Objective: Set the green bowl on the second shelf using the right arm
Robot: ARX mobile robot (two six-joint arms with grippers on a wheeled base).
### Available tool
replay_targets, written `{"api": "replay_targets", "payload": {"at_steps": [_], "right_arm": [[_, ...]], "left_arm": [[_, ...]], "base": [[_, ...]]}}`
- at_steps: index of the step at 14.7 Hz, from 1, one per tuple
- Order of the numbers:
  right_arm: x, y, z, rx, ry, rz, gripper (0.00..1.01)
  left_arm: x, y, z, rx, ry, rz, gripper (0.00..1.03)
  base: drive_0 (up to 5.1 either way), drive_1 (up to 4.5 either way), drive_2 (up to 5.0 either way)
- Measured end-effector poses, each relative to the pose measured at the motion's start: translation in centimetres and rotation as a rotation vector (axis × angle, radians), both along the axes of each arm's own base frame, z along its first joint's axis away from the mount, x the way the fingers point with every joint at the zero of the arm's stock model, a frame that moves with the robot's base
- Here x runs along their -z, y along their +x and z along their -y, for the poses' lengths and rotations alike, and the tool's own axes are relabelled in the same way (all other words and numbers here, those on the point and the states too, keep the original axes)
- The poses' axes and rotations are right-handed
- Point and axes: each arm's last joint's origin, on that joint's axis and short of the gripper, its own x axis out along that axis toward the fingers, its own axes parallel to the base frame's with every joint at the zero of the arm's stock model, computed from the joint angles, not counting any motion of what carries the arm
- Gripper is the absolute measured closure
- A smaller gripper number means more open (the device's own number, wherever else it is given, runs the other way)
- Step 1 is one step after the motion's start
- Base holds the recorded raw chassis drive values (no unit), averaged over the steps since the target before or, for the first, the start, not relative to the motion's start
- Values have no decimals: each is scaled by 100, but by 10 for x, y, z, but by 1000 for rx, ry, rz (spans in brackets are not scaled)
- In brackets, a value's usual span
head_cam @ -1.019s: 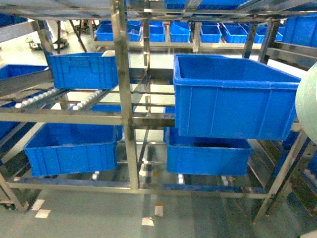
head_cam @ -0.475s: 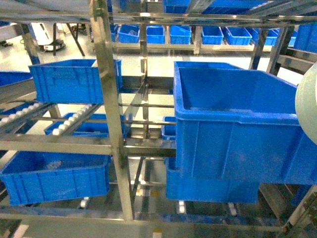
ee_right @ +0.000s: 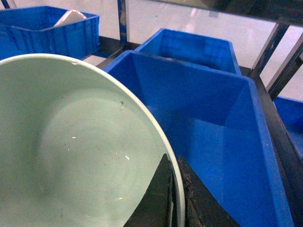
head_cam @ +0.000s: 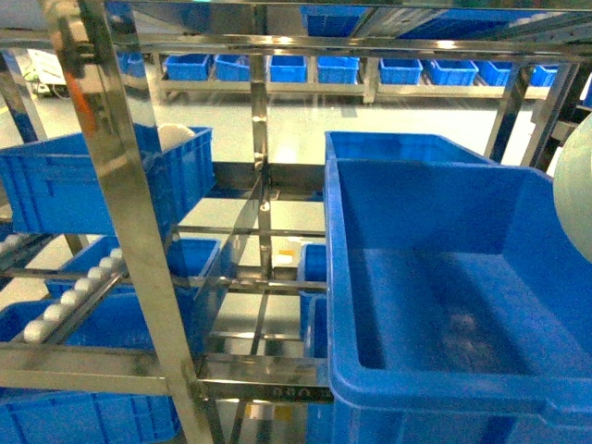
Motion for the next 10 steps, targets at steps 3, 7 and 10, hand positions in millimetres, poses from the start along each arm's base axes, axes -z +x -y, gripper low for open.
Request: {"api": "replay_targets", "payload": {"at_steps": [3, 7, 10], "right_arm": [[-1, -1, 0, 0, 0, 3, 99], [1, 3, 0, -4, -7, 26, 99], [32, 19, -1, -22, -42, -49, 99]], "left_arm": [[0, 0, 0, 1, 0, 3, 5], [-1, 0, 0, 0, 0, 6, 5], [-1, 0, 0, 0, 0, 6, 5]], "base": [[0, 0, 0], [0, 0, 0], [0, 0, 0]]}}
